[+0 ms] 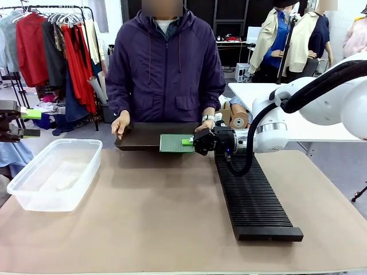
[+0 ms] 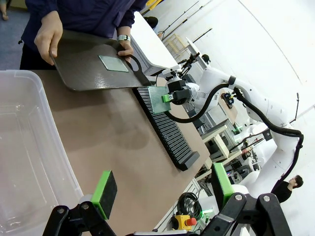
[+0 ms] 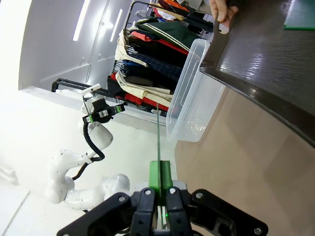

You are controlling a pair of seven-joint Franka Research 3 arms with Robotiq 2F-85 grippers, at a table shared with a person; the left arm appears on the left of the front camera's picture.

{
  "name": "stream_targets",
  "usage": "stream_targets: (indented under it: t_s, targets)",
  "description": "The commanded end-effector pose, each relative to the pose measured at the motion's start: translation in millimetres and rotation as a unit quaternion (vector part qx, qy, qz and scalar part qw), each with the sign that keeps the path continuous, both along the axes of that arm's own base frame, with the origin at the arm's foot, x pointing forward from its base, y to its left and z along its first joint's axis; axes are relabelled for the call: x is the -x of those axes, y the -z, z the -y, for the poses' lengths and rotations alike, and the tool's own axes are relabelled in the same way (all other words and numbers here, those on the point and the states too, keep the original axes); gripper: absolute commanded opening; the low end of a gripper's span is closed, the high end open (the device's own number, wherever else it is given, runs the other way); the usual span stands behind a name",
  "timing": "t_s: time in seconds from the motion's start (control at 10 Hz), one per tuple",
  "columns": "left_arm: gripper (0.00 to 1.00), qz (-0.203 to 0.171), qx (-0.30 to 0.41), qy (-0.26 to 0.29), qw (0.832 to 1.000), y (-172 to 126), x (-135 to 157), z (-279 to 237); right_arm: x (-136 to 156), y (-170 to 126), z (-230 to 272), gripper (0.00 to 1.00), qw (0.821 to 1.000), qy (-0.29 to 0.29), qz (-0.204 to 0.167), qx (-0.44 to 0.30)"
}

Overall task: Sort PCBs into racks and boxes based on the side picked up.
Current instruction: If the short side of the Blank PCB is picked up, insert it into the PCB Rack ; if the long side is picked up, place it in the Organizing box.

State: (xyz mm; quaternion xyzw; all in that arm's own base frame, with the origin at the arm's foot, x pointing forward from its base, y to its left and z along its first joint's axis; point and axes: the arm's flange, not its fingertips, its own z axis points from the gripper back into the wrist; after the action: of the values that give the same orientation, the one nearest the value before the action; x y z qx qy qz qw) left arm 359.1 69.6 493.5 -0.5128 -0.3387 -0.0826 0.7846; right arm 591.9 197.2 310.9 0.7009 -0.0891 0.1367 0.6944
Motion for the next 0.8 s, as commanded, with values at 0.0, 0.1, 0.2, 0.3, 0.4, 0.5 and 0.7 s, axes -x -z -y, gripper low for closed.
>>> stream_targets:
  t_s: [0.0, 0.1, 0.2, 0.3, 0.4, 0.5, 0.7]
  targets:
    - [1.00, 0.003, 0.006, 0.002, 1.000, -1, 1, -1, 1, -1, -1, 0.00, 1.000, 0.001, 0.004, -0.003]
    - [1.00, 0.003, 0.006, 0.002, 1.000, -1, 1, -1, 1, -1, -1, 0.00, 1.000, 0.001, 0.004, -0.003]
    - [1.00, 0.003, 0.006, 0.002, 1.000, -1, 1, -1, 0, 0, 0, 0.00, 1.000, 0.000, 0.000, 0.000]
    - [1.00, 0.003, 0.006, 0.002, 1.000, -1, 1, -1, -3, -2, 6, 0.00, 1.000, -0.008, 0.015, 0.006]
    - [1.00, 0.003, 0.006, 0.002, 1.000, -1, 1, -1, -5, -5, 18, 0.00, 1.000, -0.007, 0.027, 0.007]
    - [1.00, 0.003, 0.006, 0.002, 1.000, -1, 1, -1, -7, -10, 32, 0.00, 0.999, -0.005, 0.035, 0.002]
    - [1.00, 0.003, 0.006, 0.002, 1.000, -1, 1, -1, -12, -26, 62, 0.00, 0.998, -0.002, 0.065, -0.012]
